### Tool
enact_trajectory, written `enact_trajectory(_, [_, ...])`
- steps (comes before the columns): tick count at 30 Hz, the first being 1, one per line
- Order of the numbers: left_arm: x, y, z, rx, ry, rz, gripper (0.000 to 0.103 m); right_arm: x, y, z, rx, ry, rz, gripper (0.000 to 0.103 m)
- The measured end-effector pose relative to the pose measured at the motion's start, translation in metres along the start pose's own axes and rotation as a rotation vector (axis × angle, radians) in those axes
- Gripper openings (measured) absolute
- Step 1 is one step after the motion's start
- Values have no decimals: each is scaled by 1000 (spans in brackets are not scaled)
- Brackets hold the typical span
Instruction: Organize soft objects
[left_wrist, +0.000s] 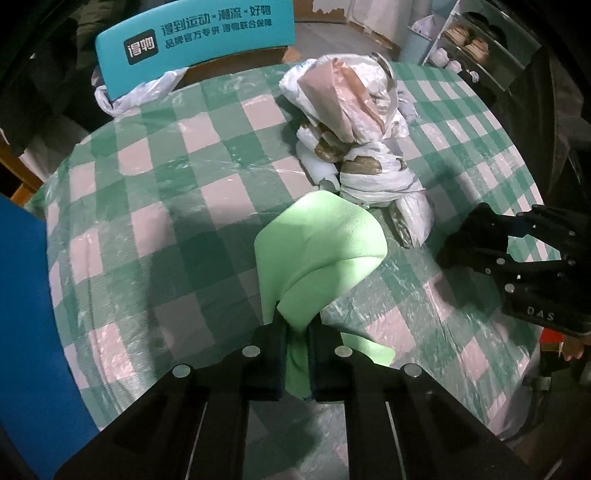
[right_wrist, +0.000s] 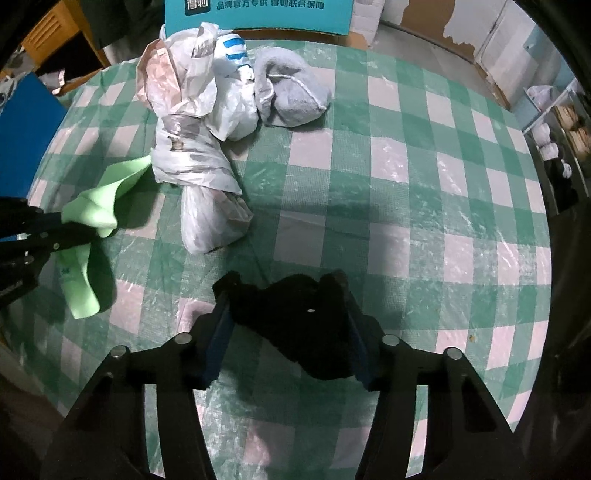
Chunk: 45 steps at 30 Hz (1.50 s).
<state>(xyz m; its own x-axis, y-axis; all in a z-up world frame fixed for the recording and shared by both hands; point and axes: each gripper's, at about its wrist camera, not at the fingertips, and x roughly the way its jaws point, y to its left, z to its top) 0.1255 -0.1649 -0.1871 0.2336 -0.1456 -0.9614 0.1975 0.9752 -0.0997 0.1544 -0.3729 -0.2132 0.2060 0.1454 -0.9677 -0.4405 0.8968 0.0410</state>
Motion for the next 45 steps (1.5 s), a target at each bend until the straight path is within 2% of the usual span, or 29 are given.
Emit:
enact_trajectory(3, [-8,5,0,-8,-11,0,9,-4,3,1,10,-9,4,47])
enact_trajectory(11, [-34,14,-9,-25,-45,10,9,-32,6,17,54,-45,48,46])
enact_trajectory(22, [-68,19,-20,-14,-104,23,9,-69,15,15,82,-96,77,46])
enact_trajectory(45, [-144,38,-48,-33,-208,20,9,-143,77,18,-5,-221,136,46])
